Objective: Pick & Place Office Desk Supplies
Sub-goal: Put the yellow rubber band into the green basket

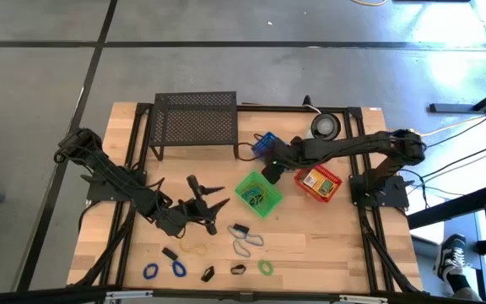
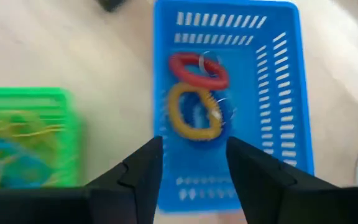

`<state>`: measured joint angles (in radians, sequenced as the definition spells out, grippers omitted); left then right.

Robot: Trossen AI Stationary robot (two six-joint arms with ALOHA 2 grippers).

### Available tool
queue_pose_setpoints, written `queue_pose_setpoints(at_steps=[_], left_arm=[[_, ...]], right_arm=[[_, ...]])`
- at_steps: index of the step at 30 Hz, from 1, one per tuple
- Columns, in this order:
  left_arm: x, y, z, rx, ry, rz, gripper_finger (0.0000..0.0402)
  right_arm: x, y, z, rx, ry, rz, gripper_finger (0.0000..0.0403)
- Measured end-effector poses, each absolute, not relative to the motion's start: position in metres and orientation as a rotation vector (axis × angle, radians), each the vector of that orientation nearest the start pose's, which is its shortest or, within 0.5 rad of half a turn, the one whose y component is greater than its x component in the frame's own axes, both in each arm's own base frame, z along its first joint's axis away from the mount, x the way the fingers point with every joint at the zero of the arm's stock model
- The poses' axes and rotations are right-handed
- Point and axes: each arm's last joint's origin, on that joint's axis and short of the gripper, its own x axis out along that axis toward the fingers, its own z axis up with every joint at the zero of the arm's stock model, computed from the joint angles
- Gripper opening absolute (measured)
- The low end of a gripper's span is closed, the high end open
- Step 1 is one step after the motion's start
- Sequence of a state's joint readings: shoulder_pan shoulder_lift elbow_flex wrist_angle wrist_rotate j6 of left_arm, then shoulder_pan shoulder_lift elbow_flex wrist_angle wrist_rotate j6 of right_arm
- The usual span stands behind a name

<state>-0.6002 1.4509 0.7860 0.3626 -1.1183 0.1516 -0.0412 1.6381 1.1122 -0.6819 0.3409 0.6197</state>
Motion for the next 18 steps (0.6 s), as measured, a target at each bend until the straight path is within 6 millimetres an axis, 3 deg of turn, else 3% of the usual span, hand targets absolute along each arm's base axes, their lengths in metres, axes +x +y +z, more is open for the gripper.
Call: queue_pose_setpoints(at_steps=[4,8,18], left_arm=[[0.265,-0.142,0.236,0.264,0.235,0.339,0.0173],[0.27,-0.136,0.229,0.117,0.297,0.192,0.0173],[0.248,-0.14,0.192,-0.339,0.824,-0.045,0.0173]], right_arm=[[0.302,-0.007,0.232,0.443,0.974,-0.636,0.0166],[0.296,0.02,0.248,0.378,0.89,-0.597,0.0156],[0.288,0.094,0.24,0.18,0.669,-0.707,0.0148]])
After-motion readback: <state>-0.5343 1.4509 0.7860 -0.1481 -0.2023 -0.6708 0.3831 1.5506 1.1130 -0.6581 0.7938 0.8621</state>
